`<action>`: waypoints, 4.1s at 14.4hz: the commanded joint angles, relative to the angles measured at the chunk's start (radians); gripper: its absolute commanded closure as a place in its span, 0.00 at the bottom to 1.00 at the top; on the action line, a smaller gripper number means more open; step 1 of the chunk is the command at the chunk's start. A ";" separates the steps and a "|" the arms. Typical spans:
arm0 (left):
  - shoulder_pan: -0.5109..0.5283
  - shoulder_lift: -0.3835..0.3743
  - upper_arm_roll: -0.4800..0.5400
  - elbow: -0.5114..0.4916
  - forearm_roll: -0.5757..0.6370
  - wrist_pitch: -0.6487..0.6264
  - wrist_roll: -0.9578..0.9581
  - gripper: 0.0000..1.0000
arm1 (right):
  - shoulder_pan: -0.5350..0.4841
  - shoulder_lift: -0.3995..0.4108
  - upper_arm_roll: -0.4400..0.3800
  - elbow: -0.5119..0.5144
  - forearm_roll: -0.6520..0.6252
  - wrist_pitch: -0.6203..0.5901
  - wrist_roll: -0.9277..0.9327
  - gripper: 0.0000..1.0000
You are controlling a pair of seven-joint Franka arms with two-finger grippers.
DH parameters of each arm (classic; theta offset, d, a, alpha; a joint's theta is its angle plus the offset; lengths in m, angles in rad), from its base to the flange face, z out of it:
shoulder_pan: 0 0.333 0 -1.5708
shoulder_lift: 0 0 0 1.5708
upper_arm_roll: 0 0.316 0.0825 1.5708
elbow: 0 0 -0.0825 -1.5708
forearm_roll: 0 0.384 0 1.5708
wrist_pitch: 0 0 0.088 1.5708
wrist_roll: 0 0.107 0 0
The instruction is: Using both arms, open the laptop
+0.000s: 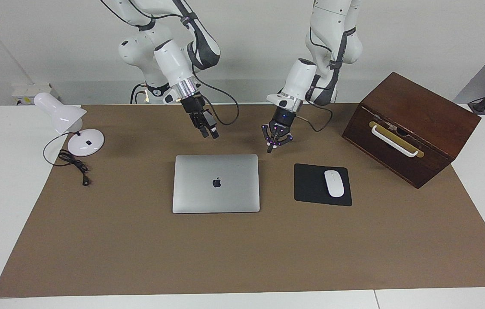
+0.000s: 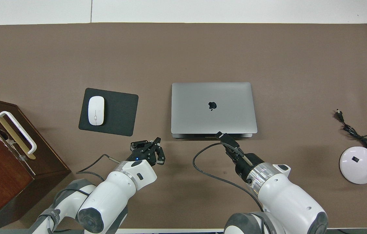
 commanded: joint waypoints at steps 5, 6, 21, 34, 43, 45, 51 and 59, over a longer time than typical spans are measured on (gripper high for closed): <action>-0.035 0.049 0.018 0.034 -0.012 0.049 0.009 1.00 | 0.004 0.001 0.005 -0.017 0.054 0.010 -0.050 0.00; -0.041 0.065 0.018 0.043 -0.012 0.048 0.010 1.00 | 0.004 0.013 0.005 -0.015 0.054 0.010 -0.050 0.00; -0.067 0.217 0.018 0.188 -0.012 0.049 0.009 1.00 | 0.000 0.097 0.005 0.014 0.054 0.010 -0.052 0.00; -0.075 0.292 0.018 0.232 -0.013 0.049 0.007 1.00 | -0.022 0.160 0.004 0.072 0.054 0.001 -0.065 0.00; -0.075 0.292 0.018 0.235 -0.015 0.049 0.006 1.00 | -0.051 0.196 0.004 0.118 0.054 -0.021 -0.095 0.00; -0.075 0.292 0.018 0.235 -0.015 0.049 0.006 1.00 | -0.065 0.203 0.004 0.129 0.054 -0.022 -0.095 0.00; -0.075 0.304 0.018 0.237 -0.015 0.051 0.007 1.00 | -0.088 0.222 0.004 0.159 0.054 -0.056 -0.118 0.00; -0.076 0.306 0.020 0.237 -0.013 0.049 0.009 1.00 | -0.112 0.263 0.004 0.205 0.054 -0.062 -0.136 0.00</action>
